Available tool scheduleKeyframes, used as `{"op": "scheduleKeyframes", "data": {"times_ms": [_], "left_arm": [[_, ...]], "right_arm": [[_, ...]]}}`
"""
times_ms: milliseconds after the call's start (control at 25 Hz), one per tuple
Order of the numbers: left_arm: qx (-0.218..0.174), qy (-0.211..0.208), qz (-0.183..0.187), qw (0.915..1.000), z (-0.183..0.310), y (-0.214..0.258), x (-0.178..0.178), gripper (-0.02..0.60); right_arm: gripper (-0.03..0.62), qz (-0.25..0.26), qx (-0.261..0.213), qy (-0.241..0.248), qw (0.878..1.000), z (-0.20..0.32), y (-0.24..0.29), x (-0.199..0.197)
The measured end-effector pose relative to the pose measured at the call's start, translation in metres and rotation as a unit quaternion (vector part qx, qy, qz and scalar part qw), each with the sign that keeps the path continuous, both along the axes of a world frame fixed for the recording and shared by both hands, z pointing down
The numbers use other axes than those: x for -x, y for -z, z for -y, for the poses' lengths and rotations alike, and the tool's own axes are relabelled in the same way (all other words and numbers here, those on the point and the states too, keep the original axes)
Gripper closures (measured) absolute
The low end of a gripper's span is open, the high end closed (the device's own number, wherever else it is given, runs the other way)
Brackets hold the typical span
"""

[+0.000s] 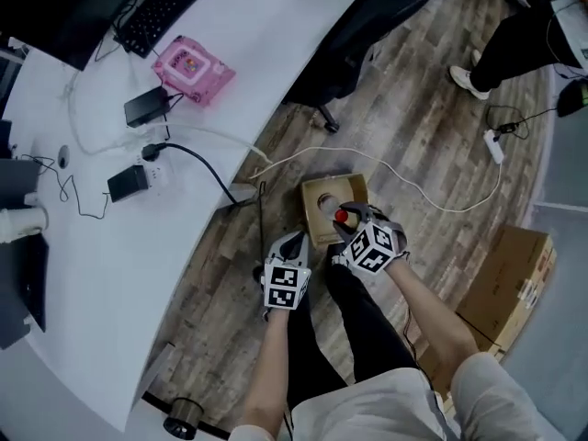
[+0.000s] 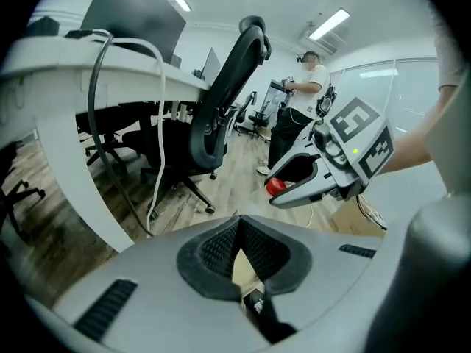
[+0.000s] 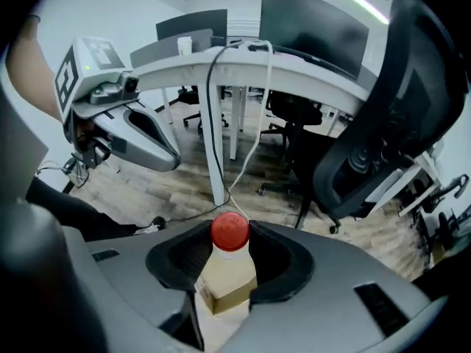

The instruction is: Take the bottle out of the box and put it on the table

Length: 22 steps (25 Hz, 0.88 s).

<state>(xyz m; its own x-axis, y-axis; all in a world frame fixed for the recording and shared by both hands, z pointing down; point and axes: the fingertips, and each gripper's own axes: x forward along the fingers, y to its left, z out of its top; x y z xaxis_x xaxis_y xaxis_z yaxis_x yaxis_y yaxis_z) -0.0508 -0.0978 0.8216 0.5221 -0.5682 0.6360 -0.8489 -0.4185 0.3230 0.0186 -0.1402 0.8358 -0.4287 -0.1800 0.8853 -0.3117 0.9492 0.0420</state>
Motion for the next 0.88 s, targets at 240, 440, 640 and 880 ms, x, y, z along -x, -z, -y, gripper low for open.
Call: {"op": "scheduleKeyframes", "data": {"times_ms": [240,440,640,880], "left_arm": [[-0.024,0.005,0.014,0.9996,0.007,0.078,-0.003,0.568],[-0.042,0.023,0.019,0.9987,0.004,0.149,-0.004,0.568],[-0.068,0.047,0.023,0.9963,0.002,0.214,-0.013,0.568],[-0.103,0.078,0.031,0.9911,0.007,0.267,-0.018,0.568]], "right_arm": [[0.411,0.021,-0.015,0.044,0.999,0.006,0.100,0.015],[0.411,0.058,-0.027,0.047,0.997,0.001,0.179,0.024],[0.411,0.096,-0.029,0.055,0.993,-0.007,0.246,0.023],[0.411,0.138,-0.037,0.073,0.987,-0.010,0.304,0.022]]}}
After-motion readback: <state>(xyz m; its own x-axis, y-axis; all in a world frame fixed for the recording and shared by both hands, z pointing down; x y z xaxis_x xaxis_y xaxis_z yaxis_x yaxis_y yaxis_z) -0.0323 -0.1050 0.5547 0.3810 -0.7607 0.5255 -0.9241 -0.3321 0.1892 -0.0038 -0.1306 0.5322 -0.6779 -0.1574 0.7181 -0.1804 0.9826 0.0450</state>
